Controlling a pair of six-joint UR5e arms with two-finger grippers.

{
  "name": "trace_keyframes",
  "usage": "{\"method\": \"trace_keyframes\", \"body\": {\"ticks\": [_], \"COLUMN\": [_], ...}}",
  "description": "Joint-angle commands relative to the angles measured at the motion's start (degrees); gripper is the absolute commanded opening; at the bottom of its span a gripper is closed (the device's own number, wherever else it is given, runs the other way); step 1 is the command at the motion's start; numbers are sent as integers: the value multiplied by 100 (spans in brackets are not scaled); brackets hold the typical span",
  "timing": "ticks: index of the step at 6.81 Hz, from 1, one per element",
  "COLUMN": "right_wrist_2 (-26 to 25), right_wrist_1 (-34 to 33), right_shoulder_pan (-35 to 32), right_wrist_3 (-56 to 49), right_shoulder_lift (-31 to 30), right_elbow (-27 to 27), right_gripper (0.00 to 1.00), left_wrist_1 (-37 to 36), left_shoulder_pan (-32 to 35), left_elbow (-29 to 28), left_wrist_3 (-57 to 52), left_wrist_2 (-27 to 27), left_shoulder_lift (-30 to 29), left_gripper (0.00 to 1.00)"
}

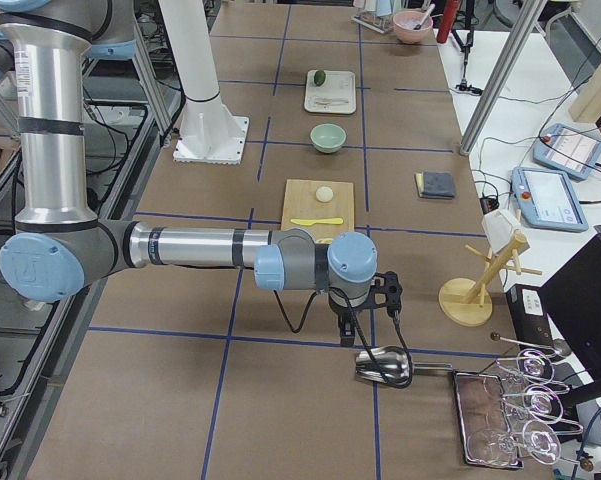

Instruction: Put spoon and bun in bowl

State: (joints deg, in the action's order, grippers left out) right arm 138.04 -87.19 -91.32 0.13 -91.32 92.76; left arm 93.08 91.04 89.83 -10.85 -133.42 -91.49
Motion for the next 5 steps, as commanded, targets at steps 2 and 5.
{"method": "trace_keyframes", "body": {"ticks": [2,5], "right_wrist_2": [21,-40], "right_wrist_1": [1,-26], "right_shoulder_pan": [0,35], "right_wrist_3": [13,31], "right_shoulder_lift": [26,218], "right_elbow": [58,451], "right_gripper": [100,100], "left_wrist_1": [26,210], "left_shoulder_pan": [-16,-365], "left_elbow": [96,1359], "left_wrist_3": [-5,753], "left_wrist_2": [-35,-9], "left_shoulder_lift": [0,-9], "left_gripper": [100,100]}}
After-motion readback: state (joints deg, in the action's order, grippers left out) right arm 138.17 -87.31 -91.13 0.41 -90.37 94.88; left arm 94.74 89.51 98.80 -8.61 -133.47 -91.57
